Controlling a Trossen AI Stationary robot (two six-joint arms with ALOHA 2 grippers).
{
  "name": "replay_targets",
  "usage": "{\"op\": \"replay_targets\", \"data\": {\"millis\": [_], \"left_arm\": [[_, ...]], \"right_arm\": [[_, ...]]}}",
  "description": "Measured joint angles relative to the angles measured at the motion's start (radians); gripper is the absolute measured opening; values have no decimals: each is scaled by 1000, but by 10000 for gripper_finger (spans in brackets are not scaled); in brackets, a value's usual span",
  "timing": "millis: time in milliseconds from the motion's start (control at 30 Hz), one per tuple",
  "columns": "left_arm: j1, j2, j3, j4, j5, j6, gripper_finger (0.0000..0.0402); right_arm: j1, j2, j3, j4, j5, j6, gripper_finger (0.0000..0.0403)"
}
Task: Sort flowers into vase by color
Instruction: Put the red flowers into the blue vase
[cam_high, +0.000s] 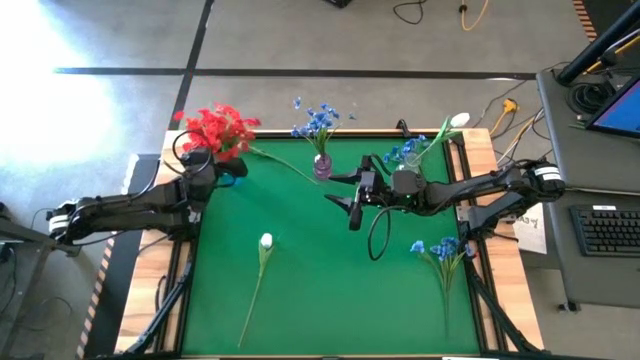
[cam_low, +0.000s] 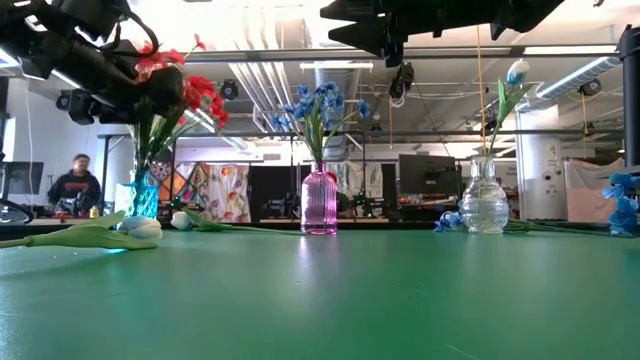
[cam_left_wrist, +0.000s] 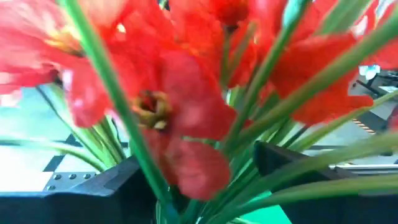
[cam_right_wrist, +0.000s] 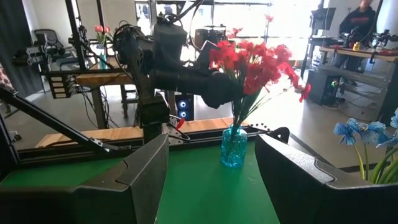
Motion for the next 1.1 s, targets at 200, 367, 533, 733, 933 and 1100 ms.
{"op": "replay_targets", "data": {"millis": [200,367,533,733,933,1100], "left_arm": [[0,-23,0,-57,2,-27,277],[0,-45,1,-106,53,-68,277],[0,-68,1,-135,68,-90,277],[-1,-95,1,-181,93,-117,277],[0,-117,1,-245,158,-168,277],[0,-130,1,-275,184,-186,277]], "right_arm": [[0,0,0,0,0,0,233],[0,0,0,0,0,0,233],[0,0,0,0,0,2,233],[0,0,0,0,0,11,233],[0,0,0,0,0,11,233],[0,0,0,0,0,11,233]]}}
